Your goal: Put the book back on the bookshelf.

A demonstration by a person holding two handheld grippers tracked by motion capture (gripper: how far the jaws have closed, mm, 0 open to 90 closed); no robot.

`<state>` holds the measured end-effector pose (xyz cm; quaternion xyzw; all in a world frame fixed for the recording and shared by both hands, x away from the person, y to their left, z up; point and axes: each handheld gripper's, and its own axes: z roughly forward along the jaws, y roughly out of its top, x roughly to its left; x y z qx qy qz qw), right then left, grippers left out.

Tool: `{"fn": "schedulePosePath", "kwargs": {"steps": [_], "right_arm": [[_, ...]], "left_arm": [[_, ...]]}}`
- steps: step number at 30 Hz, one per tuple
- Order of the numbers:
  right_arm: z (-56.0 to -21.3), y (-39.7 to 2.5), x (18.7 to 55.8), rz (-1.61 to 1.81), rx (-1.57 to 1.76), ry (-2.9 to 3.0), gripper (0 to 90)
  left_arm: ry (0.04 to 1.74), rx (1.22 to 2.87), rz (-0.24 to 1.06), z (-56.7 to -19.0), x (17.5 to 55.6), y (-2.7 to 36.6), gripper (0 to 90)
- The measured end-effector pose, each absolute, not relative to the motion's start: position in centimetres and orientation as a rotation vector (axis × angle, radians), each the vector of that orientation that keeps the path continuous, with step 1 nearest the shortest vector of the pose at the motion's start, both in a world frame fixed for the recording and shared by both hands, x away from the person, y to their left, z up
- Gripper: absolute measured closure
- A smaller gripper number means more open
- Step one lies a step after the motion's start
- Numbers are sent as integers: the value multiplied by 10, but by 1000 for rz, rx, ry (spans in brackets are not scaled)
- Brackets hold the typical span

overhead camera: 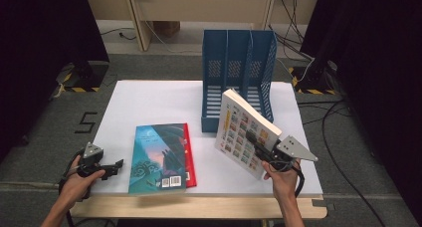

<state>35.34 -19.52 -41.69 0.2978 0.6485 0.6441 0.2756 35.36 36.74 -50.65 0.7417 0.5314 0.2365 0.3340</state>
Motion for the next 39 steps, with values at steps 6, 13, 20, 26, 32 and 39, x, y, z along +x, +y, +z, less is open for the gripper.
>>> {"fn": "schedulePosePath", "kwargs": {"steps": [6, 13, 20, 26, 32, 39], "right_arm": [[-410, -192, 351, 1718, 826, 1761, 738], [-392, -192, 346, 1718, 860, 1751, 738], [-364, -197, 337, 1728, 855, 1680, 738], [-346, -194, 336, 1731, 873, 1659, 738], [-336, -190, 340, 1737, 885, 1629, 738], [-324, -189, 342, 1750, 870, 1612, 739]], "left_arm": [[1386, 1937, 617, -506, 354, 367, 121], [1385, 1937, 615, -507, 354, 368, 121], [1384, 1935, 616, -507, 354, 368, 119], [1389, 1936, 613, -506, 354, 367, 119], [1409, 1924, 613, -505, 359, 365, 143], [1409, 1948, 595, -502, 370, 357, 143]]}}
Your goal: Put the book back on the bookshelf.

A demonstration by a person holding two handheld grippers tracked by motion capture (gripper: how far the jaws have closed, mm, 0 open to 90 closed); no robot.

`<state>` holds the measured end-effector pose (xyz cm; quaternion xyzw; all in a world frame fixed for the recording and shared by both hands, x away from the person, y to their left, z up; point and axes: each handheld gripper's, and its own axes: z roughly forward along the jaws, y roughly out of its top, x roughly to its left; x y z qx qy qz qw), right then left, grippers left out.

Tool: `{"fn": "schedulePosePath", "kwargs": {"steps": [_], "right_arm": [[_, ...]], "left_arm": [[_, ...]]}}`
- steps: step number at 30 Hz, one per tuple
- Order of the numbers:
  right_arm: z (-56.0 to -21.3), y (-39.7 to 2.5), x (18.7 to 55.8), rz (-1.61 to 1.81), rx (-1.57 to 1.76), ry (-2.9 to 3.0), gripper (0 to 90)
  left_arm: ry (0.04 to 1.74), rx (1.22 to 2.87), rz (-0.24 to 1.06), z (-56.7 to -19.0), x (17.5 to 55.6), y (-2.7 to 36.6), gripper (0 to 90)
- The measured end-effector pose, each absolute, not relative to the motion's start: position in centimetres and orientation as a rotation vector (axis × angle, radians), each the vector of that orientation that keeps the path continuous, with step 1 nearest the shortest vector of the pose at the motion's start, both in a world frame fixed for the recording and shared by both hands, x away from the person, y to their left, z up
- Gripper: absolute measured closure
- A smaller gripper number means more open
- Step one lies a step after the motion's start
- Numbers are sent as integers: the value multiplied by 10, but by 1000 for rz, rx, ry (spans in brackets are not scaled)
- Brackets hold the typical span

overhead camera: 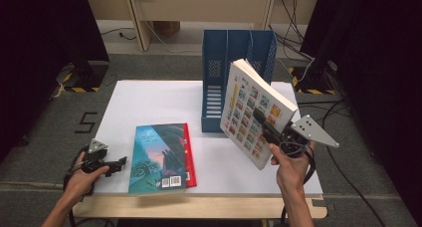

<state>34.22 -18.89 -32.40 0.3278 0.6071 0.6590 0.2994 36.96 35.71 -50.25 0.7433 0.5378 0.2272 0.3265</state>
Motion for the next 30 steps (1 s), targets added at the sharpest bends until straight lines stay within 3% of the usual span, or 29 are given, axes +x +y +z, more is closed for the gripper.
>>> {"fn": "schedulePosePath", "kwargs": {"steps": [5, 7, 30], "right_arm": [[-310, -183, 360, 1739, 898, 1625, 738], [-306, -179, 370, 1730, 900, 1623, 738], [-300, -122, 451, 1700, 990, 1584, 738]], "left_arm": [[1422, 1947, 579, -502, 392, 361, 138], [1402, 1964, 591, -504, 396, 359, 93], [1378, 1947, 597, -506, 394, 361, 79]]}}
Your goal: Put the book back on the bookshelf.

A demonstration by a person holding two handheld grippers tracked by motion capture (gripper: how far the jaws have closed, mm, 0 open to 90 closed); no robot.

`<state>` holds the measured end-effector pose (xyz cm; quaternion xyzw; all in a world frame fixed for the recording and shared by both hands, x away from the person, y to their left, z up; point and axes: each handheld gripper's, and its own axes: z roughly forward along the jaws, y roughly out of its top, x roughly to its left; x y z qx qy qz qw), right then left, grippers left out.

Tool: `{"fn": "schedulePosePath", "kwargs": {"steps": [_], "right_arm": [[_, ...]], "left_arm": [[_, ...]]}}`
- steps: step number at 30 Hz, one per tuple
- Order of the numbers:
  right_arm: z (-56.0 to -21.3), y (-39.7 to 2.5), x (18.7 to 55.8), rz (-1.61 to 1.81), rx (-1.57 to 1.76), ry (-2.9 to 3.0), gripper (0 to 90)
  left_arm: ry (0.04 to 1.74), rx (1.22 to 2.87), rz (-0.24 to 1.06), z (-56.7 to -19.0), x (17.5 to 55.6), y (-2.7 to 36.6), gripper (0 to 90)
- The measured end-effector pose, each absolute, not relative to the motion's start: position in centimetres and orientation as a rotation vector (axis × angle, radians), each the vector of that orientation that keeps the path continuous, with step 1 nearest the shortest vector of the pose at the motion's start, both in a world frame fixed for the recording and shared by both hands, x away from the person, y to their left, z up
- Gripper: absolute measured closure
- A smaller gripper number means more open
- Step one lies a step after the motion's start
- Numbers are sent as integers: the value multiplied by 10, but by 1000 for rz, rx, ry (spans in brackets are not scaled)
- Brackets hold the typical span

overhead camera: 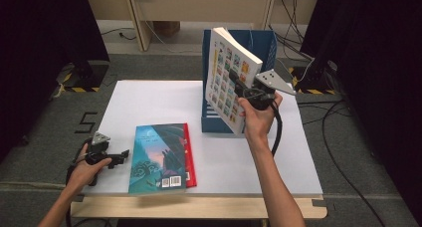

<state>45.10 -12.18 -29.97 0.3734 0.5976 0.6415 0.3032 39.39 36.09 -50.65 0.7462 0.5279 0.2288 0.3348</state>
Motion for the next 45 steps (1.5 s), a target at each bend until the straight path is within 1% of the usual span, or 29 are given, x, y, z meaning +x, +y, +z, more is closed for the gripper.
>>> {"fn": "schedulePosePath", "kwargs": {"steps": [3, 9, 17, 30, 45], "right_arm": [[-301, -116, 465, 1687, 1010, 1569, 738], [-303, -109, 480, 1661, 1021, 1558, 738], [-306, -101, 495, 1633, 1051, 1537, 738], [-310, -76, 520, 1581, 1080, 1519, 737], [-331, -61, 553, 1544, 1135, 1479, 737]], "left_arm": [[1377, 1947, 598, -507, 394, 361, 80], [1377, 1947, 598, -507, 394, 361, 80], [1377, 1947, 598, -506, 394, 361, 80], [1377, 1947, 598, -506, 394, 361, 80], [1376, 1947, 600, -506, 394, 361, 81]]}}
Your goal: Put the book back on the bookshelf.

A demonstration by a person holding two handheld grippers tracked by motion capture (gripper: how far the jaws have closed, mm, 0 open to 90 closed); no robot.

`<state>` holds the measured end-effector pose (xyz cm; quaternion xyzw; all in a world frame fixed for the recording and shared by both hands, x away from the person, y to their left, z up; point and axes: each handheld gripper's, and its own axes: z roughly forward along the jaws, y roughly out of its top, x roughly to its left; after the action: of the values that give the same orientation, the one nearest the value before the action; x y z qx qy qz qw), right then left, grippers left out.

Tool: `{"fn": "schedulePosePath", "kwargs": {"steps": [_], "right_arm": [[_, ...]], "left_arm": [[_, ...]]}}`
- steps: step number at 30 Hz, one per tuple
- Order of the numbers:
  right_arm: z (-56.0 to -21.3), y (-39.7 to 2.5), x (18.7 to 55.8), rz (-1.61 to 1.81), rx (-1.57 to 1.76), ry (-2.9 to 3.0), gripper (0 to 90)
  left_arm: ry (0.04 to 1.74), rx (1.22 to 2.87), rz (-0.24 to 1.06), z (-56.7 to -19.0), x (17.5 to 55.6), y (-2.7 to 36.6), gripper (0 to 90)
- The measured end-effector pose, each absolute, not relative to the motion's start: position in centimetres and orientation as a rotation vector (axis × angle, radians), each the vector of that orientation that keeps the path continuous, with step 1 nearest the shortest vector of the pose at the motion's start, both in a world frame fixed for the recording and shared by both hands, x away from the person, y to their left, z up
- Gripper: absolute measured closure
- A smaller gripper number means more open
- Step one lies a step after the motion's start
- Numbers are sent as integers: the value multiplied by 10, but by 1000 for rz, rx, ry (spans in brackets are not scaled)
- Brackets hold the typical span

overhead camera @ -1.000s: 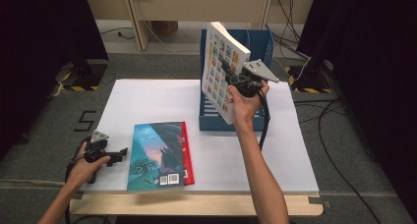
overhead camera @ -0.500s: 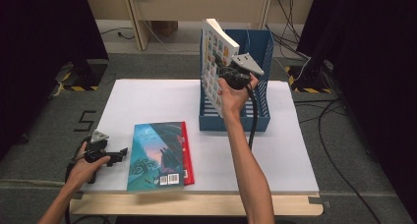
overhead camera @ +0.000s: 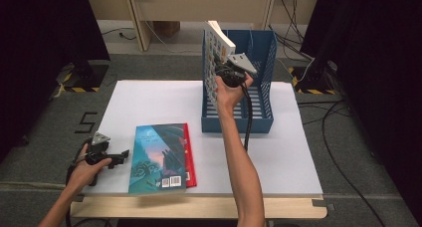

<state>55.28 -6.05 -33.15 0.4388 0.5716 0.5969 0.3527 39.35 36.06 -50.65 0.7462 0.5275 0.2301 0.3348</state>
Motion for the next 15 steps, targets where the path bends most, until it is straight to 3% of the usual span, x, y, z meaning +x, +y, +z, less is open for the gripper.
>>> {"fn": "schedulePosePath", "kwargs": {"steps": [15], "right_arm": [[-364, -48, 577, 1514, 1170, 1474, 736]], "left_arm": [[1376, 1945, 599, -507, 394, 361, 82]]}}
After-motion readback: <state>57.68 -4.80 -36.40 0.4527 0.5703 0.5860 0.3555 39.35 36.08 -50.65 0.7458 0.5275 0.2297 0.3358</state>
